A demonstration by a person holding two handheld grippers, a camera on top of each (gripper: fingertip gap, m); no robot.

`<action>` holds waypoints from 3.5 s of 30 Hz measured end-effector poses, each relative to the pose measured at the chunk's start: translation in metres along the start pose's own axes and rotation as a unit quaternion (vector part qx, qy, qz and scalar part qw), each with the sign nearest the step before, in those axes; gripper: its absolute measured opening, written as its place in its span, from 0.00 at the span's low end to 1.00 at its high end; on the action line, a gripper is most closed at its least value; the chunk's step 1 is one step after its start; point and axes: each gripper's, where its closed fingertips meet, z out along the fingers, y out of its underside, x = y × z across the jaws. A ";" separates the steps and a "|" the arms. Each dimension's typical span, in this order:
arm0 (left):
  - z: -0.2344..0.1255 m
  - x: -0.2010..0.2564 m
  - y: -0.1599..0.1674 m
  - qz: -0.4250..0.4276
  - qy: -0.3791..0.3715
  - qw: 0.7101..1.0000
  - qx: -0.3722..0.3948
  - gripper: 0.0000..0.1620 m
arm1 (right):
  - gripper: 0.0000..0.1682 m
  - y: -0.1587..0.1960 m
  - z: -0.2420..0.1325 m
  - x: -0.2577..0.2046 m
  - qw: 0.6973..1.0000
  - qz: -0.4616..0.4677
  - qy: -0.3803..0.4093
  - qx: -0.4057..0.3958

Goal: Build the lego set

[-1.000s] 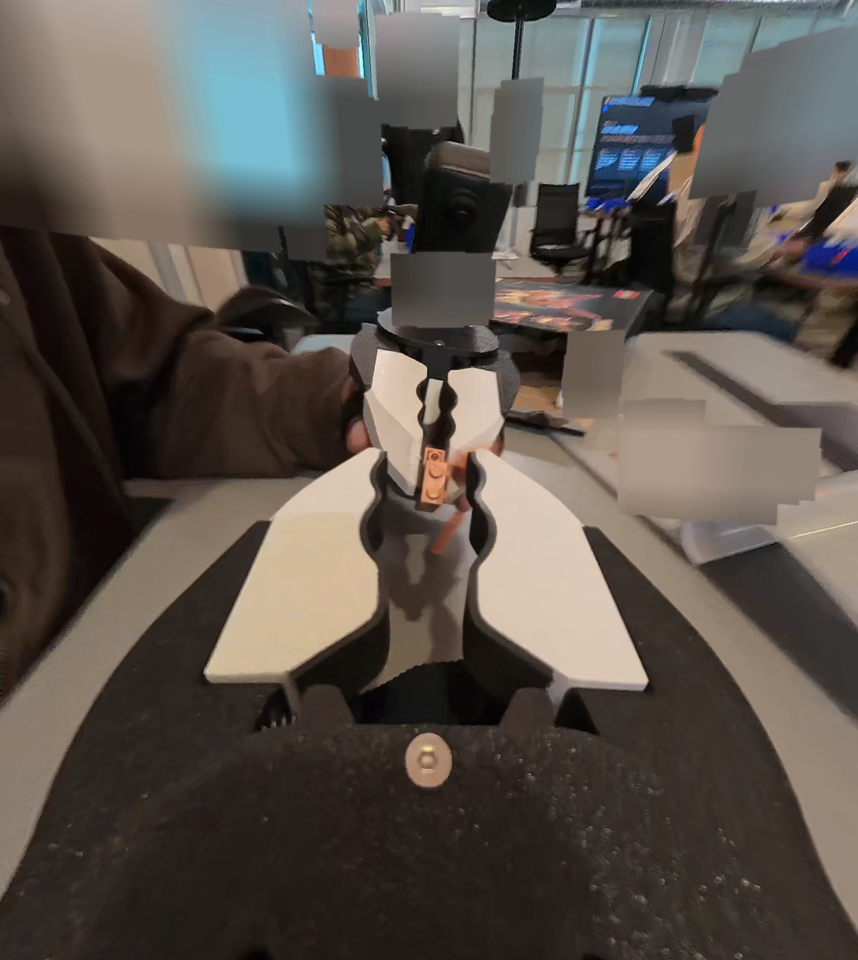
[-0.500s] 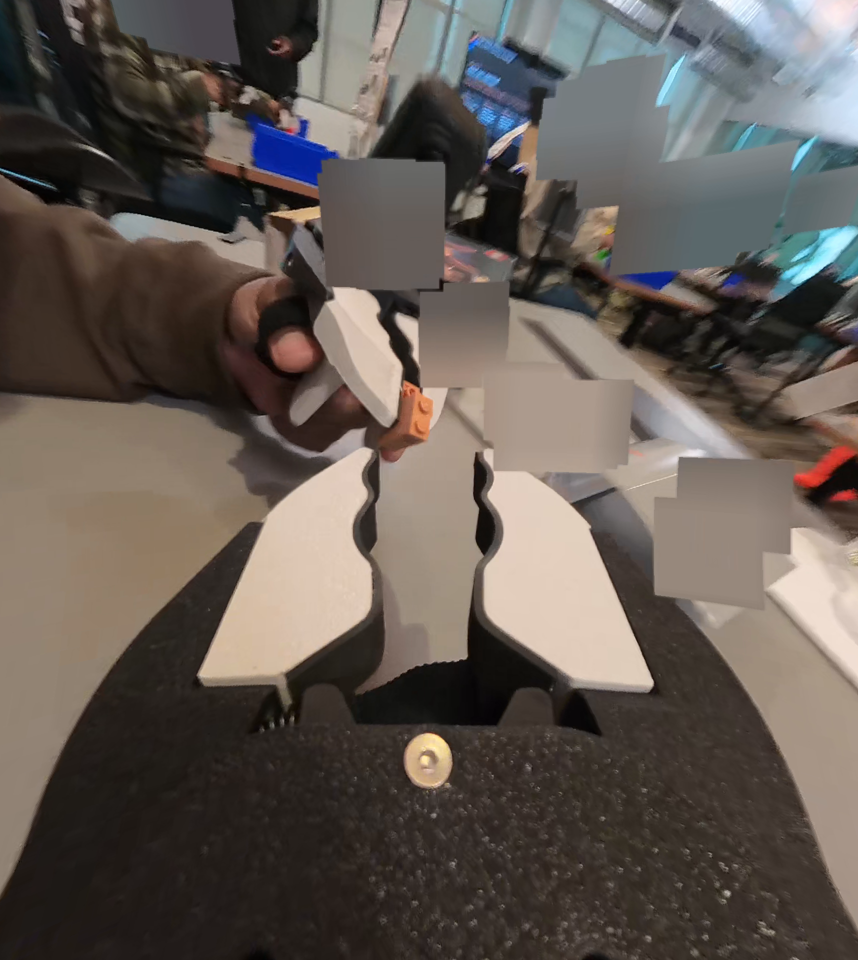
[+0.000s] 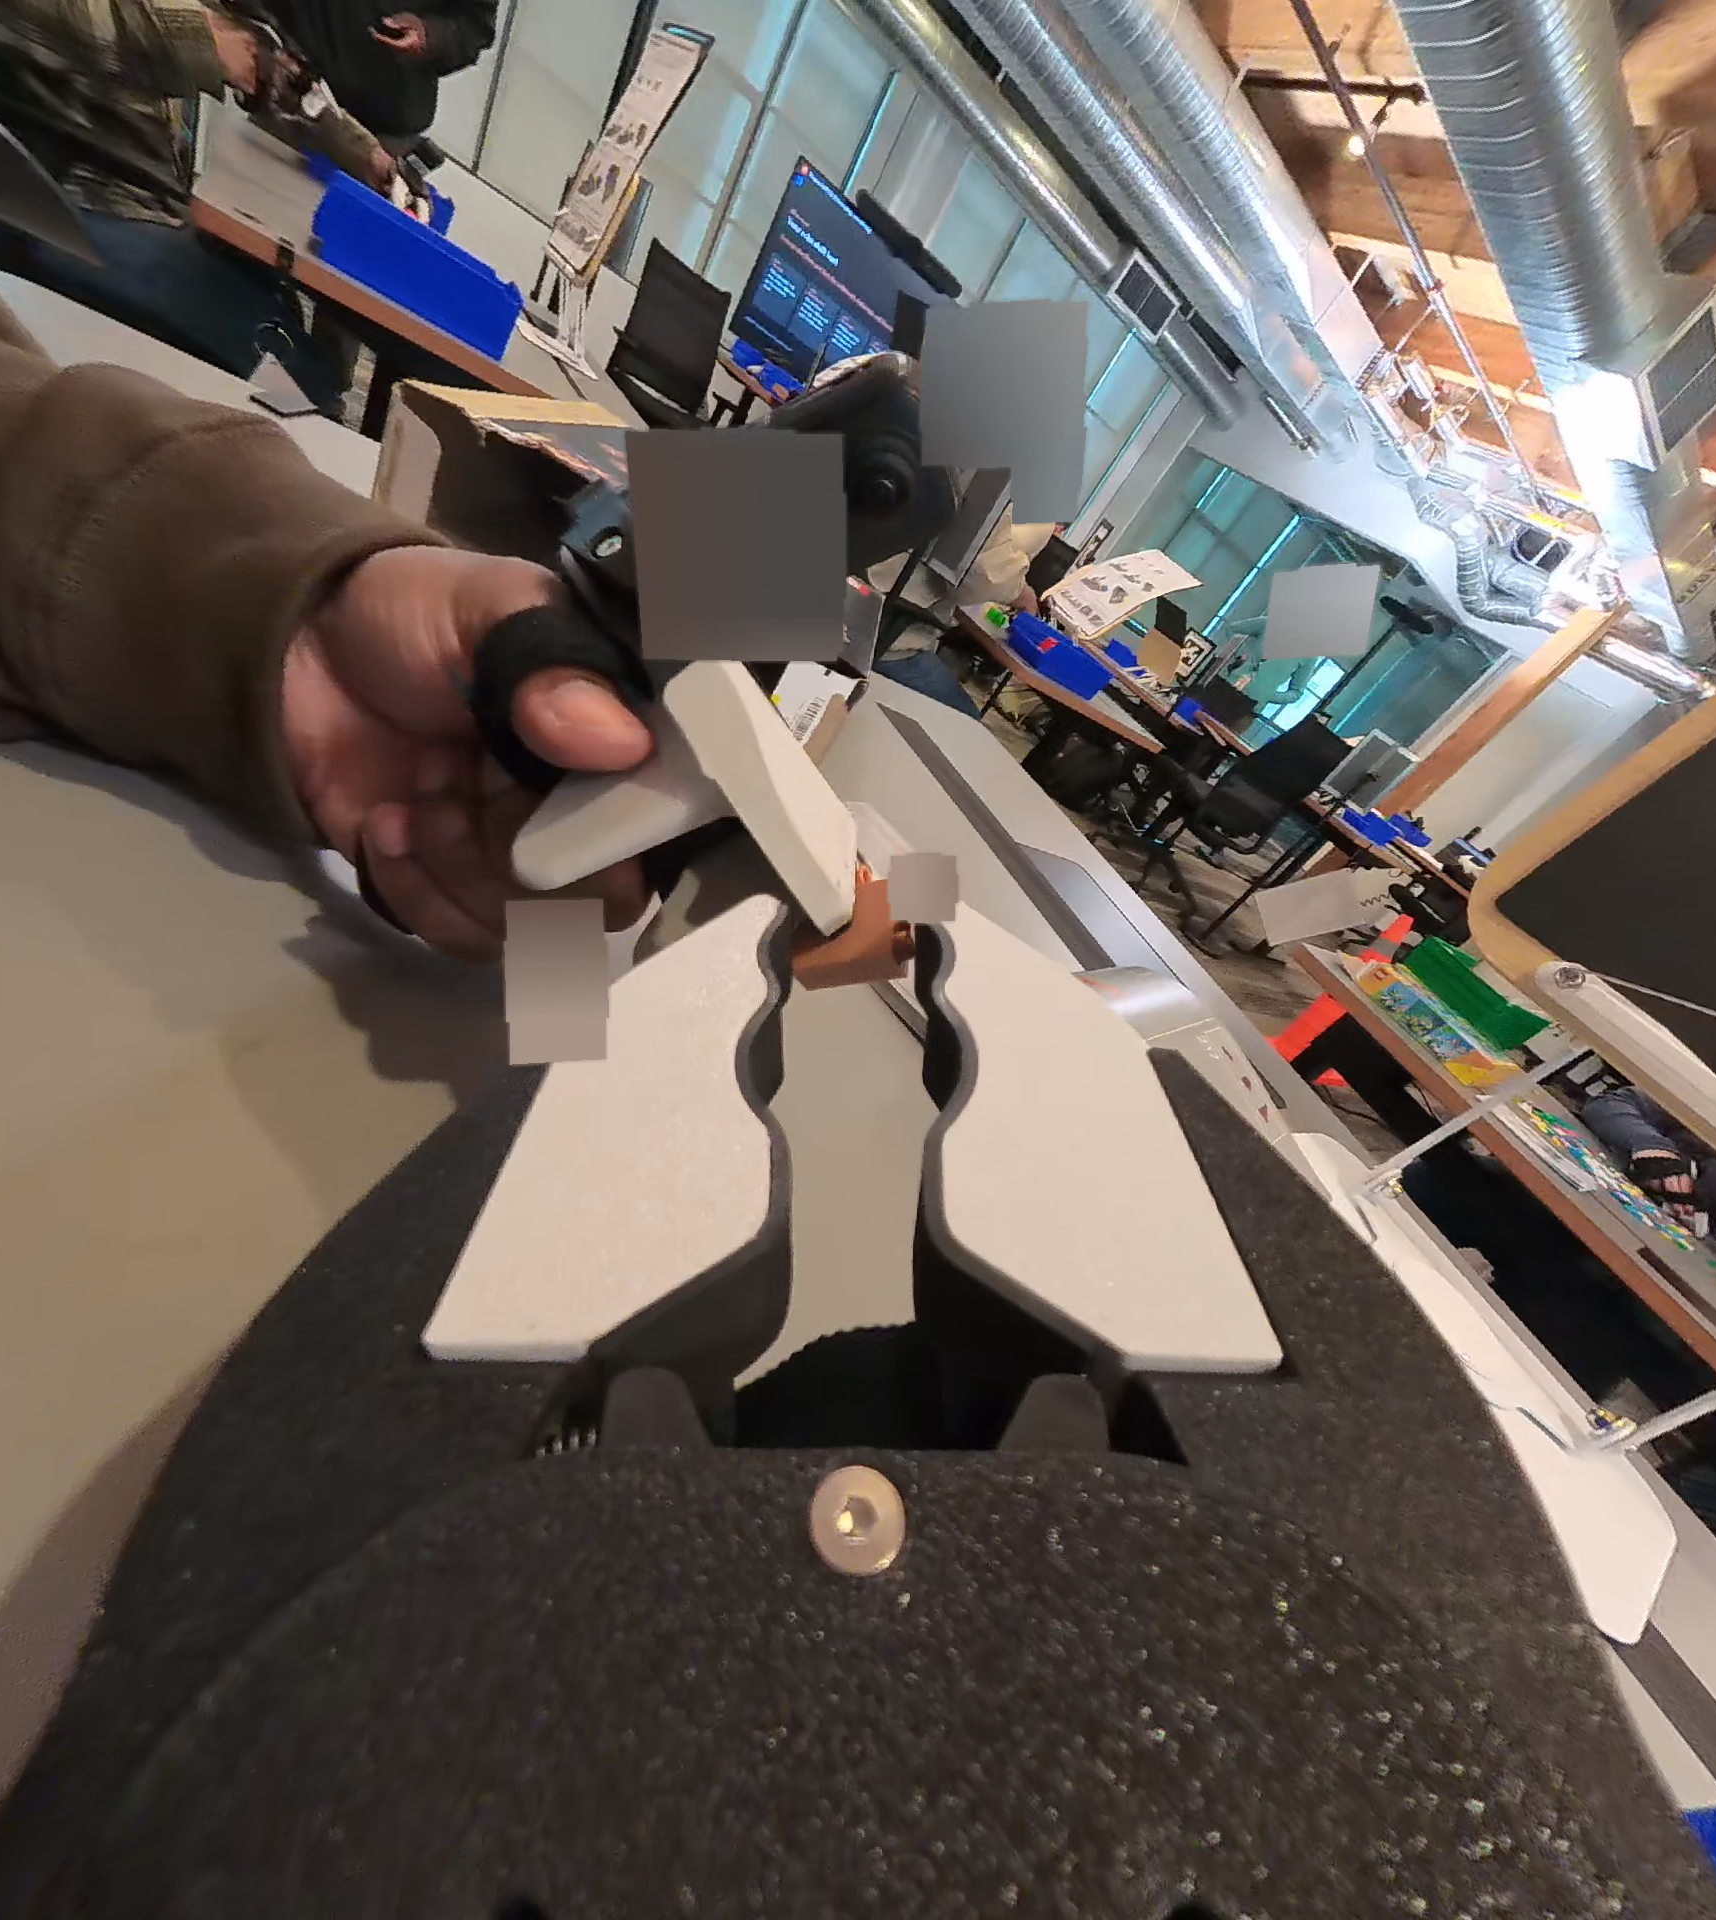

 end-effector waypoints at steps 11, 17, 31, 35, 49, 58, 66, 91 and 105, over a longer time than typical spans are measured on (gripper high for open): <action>-0.006 -0.006 -0.003 0.009 -0.028 0.999 -0.015 0.11 | 0.13 0.004 -0.007 0.010 1.000 -0.002 0.017 -0.007; -0.028 -0.066 -0.010 0.060 -0.233 0.969 -0.053 0.14 | 0.13 0.013 -0.020 0.023 0.999 0.005 0.045 -0.030; -0.037 -0.157 -0.014 0.115 -0.500 0.841 -0.173 0.18 | 0.13 0.018 -0.040 0.034 0.997 0.017 0.061 -0.038; -0.031 -0.171 -0.016 0.135 -0.540 0.812 -0.176 0.18 | 0.13 0.017 -0.042 0.034 0.997 0.015 0.063 -0.038; 0.011 -0.072 0.008 -0.012 -0.254 0.965 -0.071 0.19 | 0.13 0.021 -0.046 0.028 0.997 0.035 0.050 -0.043; 0.024 -0.006 0.005 -0.159 -0.047 0.985 0.051 0.22 | 0.13 0.019 -0.033 0.011 0.998 0.032 0.037 -0.044; 0.006 -0.013 0.010 -0.148 -0.093 0.982 0.077 0.05 | 0.15 0.021 -0.011 -0.005 0.996 0.019 0.026 -0.080; -0.171 -0.061 -0.003 0.036 -0.473 0.880 0.032 0.05 | 0.17 0.126 0.046 0.032 0.935 0.005 0.021 -0.354; -0.159 -0.060 0.001 0.058 -0.454 0.889 0.028 0.05 | 0.13 0.151 0.079 0.078 0.739 -0.546 -0.088 -0.385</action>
